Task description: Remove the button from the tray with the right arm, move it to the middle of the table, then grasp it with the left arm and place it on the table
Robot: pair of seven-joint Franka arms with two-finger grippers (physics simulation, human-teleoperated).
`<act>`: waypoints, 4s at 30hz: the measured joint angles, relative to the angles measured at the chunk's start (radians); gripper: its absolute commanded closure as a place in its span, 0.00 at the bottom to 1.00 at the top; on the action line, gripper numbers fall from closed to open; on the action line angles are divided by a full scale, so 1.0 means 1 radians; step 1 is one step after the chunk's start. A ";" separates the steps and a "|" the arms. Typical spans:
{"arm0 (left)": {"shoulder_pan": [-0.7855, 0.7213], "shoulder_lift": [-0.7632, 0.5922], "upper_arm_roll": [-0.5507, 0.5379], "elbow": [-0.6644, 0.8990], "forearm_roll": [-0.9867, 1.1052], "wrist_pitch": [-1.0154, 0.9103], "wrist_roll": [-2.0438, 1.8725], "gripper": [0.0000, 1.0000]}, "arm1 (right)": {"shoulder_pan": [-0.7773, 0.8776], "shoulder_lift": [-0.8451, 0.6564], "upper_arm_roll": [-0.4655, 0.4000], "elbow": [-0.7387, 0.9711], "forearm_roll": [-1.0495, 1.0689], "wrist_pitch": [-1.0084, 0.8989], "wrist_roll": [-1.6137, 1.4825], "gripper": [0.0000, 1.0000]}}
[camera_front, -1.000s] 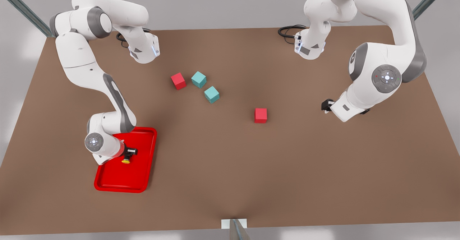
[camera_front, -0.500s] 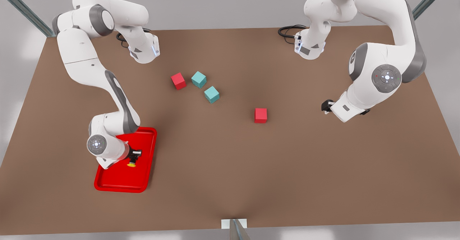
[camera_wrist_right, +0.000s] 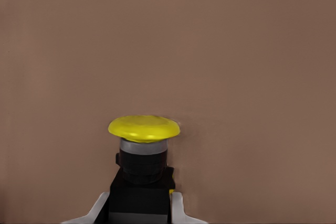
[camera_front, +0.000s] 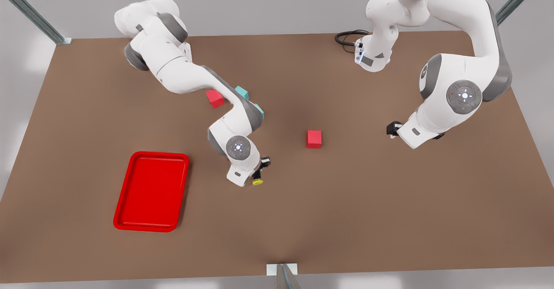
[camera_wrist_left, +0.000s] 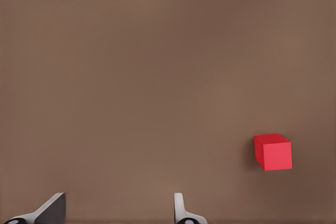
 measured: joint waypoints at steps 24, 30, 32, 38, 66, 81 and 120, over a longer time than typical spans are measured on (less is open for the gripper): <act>0.000 0.005 0.000 0.001 0.001 0.008 0.001 0.00 | 0.267 0.274 -0.092 0.183 -0.003 0.161 0.578 0.00; -0.005 0.005 0.000 0.002 0.001 0.008 0.000 0.00 | 0.254 0.212 -0.089 0.184 -0.002 0.134 0.632 0.00; -0.005 0.005 0.000 0.002 0.001 0.008 0.000 0.00 | 0.251 0.136 -0.086 0.179 -0.002 0.113 0.645 0.00; -0.096 0.032 -0.006 0.002 -0.009 0.010 -0.031 0.00 | 0.029 -0.230 -0.089 0.172 0.001 -0.134 0.592 0.00; -0.466 0.608 -0.006 0.064 -0.124 0.638 -0.329 0.00 | -0.514 -0.684 -0.088 -0.273 0.047 -0.565 -0.061 0.00; -0.461 0.670 -0.006 0.127 -0.109 0.667 -0.192 0.30 | -0.517 -0.684 -0.088 -0.273 0.033 -0.585 -0.169 0.00; -0.493 0.744 0.243 0.209 0.809 -0.021 -1.657 0.52 | -0.516 -0.683 -0.088 -0.271 0.029 -0.582 -0.242 0.00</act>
